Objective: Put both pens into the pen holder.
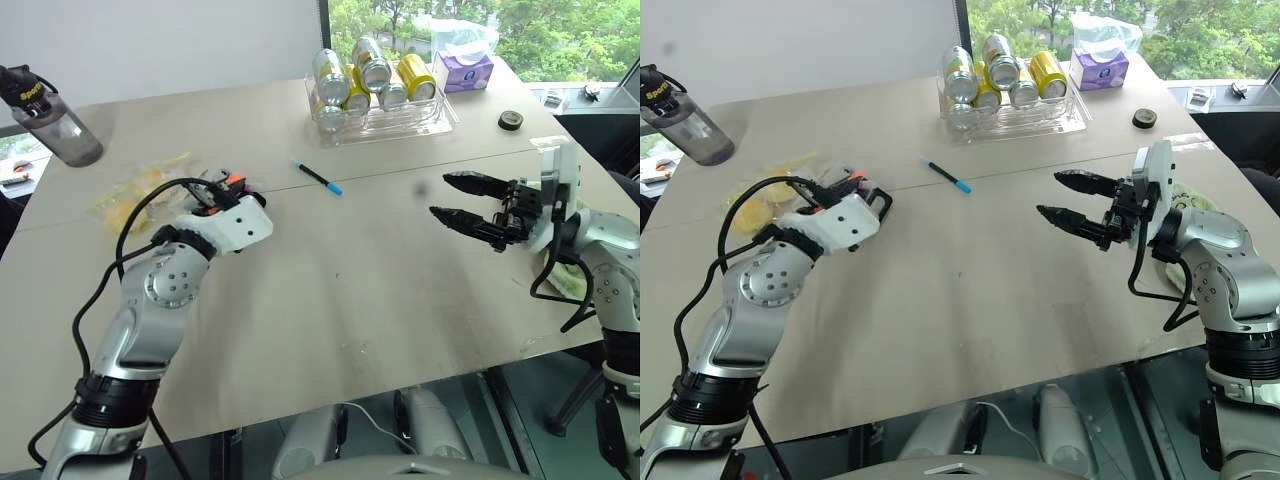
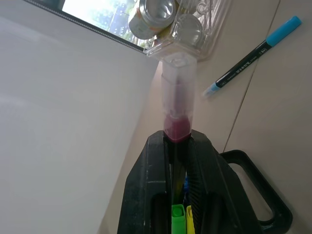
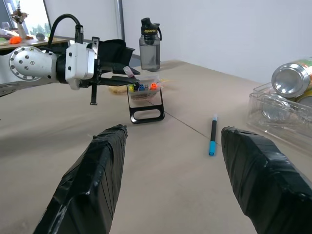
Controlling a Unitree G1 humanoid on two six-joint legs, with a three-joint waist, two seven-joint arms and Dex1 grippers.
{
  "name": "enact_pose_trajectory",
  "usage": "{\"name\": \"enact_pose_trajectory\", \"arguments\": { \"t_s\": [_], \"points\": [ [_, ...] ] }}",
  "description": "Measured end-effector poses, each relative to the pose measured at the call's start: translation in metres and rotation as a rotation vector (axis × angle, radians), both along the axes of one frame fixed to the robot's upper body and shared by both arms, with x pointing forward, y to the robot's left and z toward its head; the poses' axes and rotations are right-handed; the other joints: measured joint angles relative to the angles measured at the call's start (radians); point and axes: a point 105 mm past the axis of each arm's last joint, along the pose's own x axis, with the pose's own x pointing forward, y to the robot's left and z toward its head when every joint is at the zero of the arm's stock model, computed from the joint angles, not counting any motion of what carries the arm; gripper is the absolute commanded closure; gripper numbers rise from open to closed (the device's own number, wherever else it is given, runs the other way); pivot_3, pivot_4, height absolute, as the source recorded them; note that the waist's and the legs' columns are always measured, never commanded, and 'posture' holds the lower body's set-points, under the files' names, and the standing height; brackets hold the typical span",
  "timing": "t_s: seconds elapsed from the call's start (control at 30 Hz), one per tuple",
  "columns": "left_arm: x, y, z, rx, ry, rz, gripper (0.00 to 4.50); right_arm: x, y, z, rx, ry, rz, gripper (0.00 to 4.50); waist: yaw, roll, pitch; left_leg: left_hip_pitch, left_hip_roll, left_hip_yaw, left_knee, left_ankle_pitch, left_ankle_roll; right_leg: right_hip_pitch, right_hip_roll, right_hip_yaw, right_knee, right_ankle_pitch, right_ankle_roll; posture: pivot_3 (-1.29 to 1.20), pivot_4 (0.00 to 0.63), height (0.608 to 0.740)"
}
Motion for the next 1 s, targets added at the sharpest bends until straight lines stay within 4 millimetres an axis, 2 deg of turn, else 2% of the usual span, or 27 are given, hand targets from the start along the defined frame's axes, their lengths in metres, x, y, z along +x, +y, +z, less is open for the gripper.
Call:
{"name": "enact_pose_trajectory", "arguments": {
  "t_s": [0.13, 0.2, 0.37, 0.43, 0.47, 0.8, 0.9, 1.0],
  "points": [
    [0.005, 0.003, 0.005, -0.014, -0.005, 0.031, 4.50, 0.000, 0.001, 0.001, 0.007, -0.008, -0.003, 1.23, 0.000, 0.000, 0.000, 0.000, 0.000, 0.000, 0.000, 0.000, 0.000, 0.000, 0.000, 0.000, 0.000, 0.000, 0.000, 0.00, 0.150, 0.739],
    [0.006, 0.003, 0.007, -0.023, -0.010, 0.040, 3.53, 0.001, 0.001, 0.002, 0.008, -0.014, -0.004, 1.19, 0.000, 0.000, 0.000, 0.000, 0.000, 0.000, 0.000, 0.000, 0.000, 0.000, 0.000, 0.000, 0.000, 0.000, 0.000, 0.00, 0.150, 0.739],
    [0.008, 0.005, 0.008, -0.037, -0.010, 0.070, 1.42, 0.001, 0.001, 0.003, 0.011, -0.025, -0.012, 1.19, 0.000, 0.000, 0.000, 0.000, 0.000, 0.000, 0.000, 0.000, 0.000, 0.000, 0.000, 0.000, 0.001, 0.000, 0.000, 0.00, 0.150, 0.739],
    [0.009, 0.006, 0.011, -0.040, -0.019, 0.077, 0.32, 0.002, 0.001, 0.003, 0.012, -0.025, -0.016, 1.19, 0.000, 0.000, 0.000, 0.000, 0.000, 0.000, 0.001, 0.000, 0.000, 0.000, 0.000, 0.000, 0.001, 0.000, 0.000, 0.00, 0.150, 0.739],
    [0.009, 0.006, 0.011, -0.041, -0.019, 0.080, 0.07, 0.002, 0.001, 0.003, 0.013, -0.026, -0.017, 1.19, -0.001, 0.000, 0.000, 0.000, 0.000, 0.000, 0.001, 0.000, 0.000, 0.000, 0.000, 0.000, 0.001, 0.000, 0.000, 0.00, 0.150, 0.739],
    [0.012, 0.017, 0.013, -0.077, -0.024, 0.134, 0.07, 0.003, 0.002, 0.003, 0.024, -0.031, -0.021, 1.19, 0.000, 0.000, 0.000, 0.000, 0.000, 0.000, 0.001, 0.000, 0.000, 0.000, 0.000, 0.000, 0.002, 0.000, 0.000, 0.00, 0.150, 0.739],
    [0.014, 0.013, 0.013, -0.105, -0.023, 0.119, 0.07, 0.003, 0.003, 0.003, 0.025, -0.033, -0.022, 1.19, 0.000, 0.000, 0.000, 0.000, 0.000, 0.000, 0.002, 0.000, 0.000, 0.000, 0.000, 0.000, 0.002, 0.000, 0.000, 0.00, 0.150, 0.739],
    [0.019, -0.002, 0.015, -0.202, -0.009, 0.061, 0.07, 0.003, 0.003, 0.003, 0.025, -0.035, -0.022, 1.19, 0.003, 0.000, 0.000, -0.001, 0.000, 0.000, 0.003, 0.000, 0.000, 0.000, 0.000, -0.001, 0.003, 0.000, 0.000, 0.00, 0.150, 0.739]
  ]
}}
